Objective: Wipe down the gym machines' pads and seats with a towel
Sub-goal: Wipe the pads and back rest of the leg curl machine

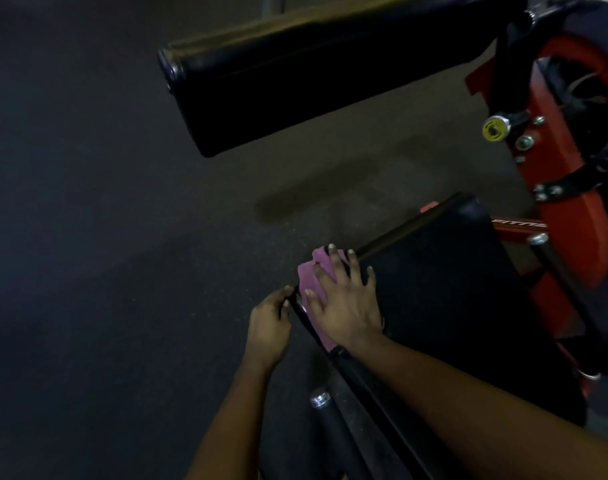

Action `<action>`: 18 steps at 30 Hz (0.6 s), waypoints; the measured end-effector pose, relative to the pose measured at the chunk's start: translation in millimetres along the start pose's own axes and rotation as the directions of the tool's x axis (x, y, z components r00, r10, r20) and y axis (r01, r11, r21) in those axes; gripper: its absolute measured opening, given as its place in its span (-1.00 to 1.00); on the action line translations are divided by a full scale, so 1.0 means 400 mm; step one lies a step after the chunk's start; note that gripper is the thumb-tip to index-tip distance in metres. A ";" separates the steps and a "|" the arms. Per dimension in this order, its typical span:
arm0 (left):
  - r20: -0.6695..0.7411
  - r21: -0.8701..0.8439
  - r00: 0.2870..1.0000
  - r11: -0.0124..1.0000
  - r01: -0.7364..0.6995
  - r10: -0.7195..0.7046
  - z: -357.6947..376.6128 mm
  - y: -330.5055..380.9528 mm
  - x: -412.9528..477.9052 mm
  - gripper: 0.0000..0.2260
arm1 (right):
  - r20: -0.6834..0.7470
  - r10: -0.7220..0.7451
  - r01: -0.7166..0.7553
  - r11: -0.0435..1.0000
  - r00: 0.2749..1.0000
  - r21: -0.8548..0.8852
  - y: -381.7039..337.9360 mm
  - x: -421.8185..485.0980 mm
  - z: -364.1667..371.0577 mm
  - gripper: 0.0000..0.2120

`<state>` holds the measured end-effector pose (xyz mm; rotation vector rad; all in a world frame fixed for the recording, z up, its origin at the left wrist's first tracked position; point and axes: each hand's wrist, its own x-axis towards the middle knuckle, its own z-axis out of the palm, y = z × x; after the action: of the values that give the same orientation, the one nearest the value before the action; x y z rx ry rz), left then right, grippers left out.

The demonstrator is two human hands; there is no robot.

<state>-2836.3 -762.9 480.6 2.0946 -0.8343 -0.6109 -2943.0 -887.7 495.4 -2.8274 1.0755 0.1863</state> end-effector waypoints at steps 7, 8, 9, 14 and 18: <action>-0.101 -0.037 0.995 0.999 0.015 -0.018 0.033 -0.026 -0.003 -0.65 | 0.122 -0.062 0.075 0.992 0.991 -0.100 -0.022 0.168 -0.027 -0.43; -0.091 -0.037 0.996 0.999 0.019 -0.022 0.033 -0.030 -0.005 -0.66 | 0.074 -0.078 0.085 0.992 0.994 -0.096 -0.017 0.146 -0.019 -0.43; -0.086 -0.040 0.996 0.999 0.022 -0.025 0.033 -0.032 -0.005 -0.67 | 0.014 -0.093 0.094 0.992 0.996 -0.084 -0.007 0.108 -0.008 -0.44; -0.113 -0.063 0.992 0.997 0.042 -0.049 0.038 -0.030 0.001 -0.73 | -0.159 -0.118 0.120 0.993 0.980 0.001 0.024 -0.061 0.056 -0.37; -0.138 -0.086 0.990 0.996 0.020 -0.032 0.049 -0.034 -0.006 -0.74 | -0.113 -0.098 0.095 0.995 0.989 -0.033 0.012 -0.009 0.037 -0.42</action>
<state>-2846.0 -764.4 458.6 2.0479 -0.6920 -0.4986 -2950.1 -886.8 481.0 -2.9381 0.9601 0.0304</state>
